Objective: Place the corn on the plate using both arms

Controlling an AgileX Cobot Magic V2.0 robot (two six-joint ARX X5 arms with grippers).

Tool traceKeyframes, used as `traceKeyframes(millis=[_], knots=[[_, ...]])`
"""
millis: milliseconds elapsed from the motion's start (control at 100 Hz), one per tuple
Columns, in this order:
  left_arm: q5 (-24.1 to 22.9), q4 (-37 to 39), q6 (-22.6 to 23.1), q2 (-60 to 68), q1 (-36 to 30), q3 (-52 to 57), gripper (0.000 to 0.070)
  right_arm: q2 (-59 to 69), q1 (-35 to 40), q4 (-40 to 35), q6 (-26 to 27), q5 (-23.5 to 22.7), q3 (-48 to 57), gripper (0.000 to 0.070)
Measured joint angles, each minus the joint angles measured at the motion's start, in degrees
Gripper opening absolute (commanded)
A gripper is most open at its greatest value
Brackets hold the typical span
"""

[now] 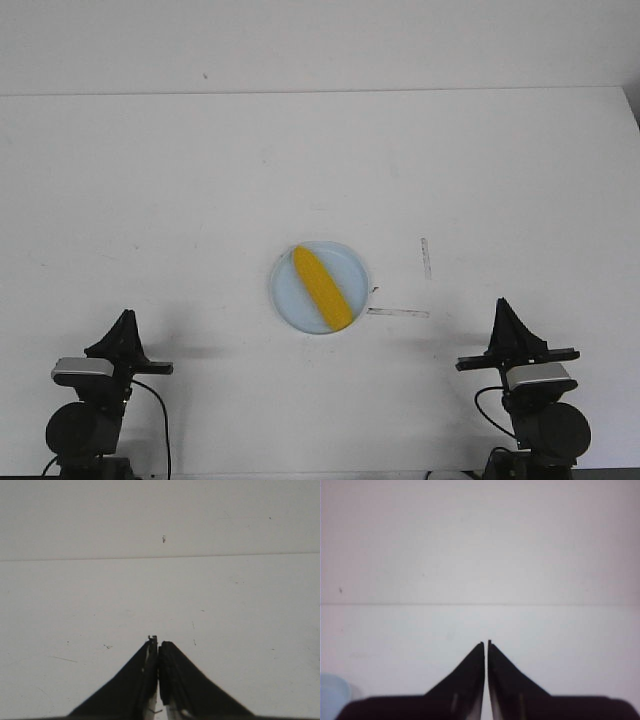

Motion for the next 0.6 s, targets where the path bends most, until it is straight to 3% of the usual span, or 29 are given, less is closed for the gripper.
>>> traceKeyframes(millis=[600], knots=[[0.0, 0.0, 0.0, 0.0, 0.0, 0.0, 0.0001, 0.0, 0.0, 0.6, 0.0, 0.3, -2.2, 0.0007]])
